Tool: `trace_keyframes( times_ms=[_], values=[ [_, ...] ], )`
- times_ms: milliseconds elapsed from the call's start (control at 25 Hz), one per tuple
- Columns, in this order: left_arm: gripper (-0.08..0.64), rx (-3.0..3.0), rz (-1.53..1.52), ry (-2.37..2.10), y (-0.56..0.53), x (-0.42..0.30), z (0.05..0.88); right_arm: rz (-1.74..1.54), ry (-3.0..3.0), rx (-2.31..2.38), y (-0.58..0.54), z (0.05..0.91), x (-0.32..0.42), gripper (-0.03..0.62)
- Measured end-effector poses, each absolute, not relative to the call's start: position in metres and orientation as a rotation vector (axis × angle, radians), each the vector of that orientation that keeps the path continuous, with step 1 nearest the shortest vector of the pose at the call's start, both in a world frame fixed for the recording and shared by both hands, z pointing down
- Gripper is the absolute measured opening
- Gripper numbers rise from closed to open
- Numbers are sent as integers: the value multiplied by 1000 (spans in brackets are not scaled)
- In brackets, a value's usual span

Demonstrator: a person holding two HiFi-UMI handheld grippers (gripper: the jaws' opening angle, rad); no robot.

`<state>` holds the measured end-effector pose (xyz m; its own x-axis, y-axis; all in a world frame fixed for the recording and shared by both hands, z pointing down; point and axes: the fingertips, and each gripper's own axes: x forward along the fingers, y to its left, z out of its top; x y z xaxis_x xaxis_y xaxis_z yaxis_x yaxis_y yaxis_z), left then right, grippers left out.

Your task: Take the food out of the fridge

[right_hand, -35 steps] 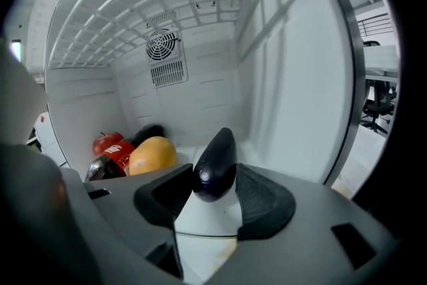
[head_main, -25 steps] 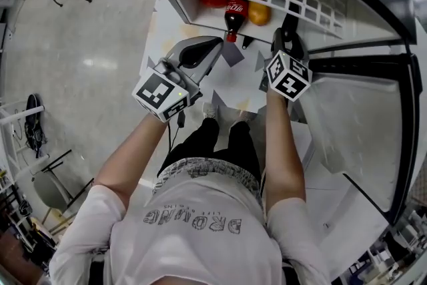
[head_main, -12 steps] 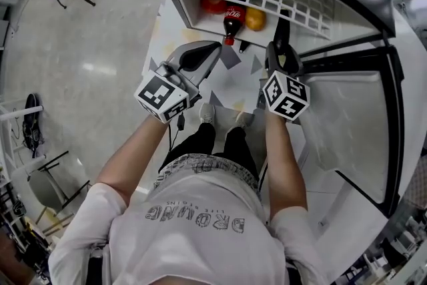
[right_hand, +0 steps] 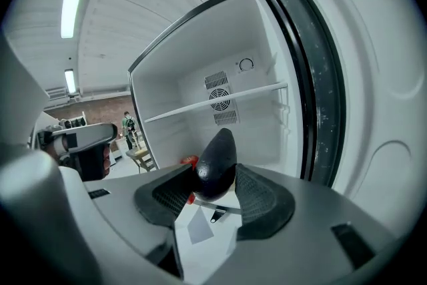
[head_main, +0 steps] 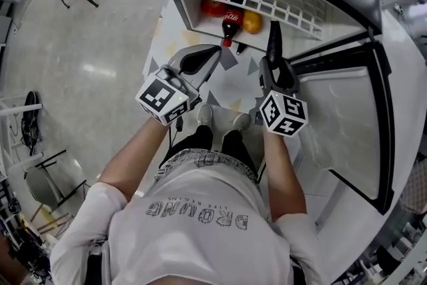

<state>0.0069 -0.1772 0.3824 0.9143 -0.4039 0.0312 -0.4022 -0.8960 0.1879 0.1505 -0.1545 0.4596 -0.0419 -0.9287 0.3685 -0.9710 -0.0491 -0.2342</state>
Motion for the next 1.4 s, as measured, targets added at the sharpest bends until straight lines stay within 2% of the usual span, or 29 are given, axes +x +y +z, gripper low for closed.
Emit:
trace_keyframes(
  times_ms=[520,1400],
  values=[
    [6,2906,-17,-633,-156,5,361,618,-2254,1939,-107,428,125,192],
    [6,2950,-113,-724,-155,19,307,361,-2505,1811,-94,334,137,192]
  ],
)
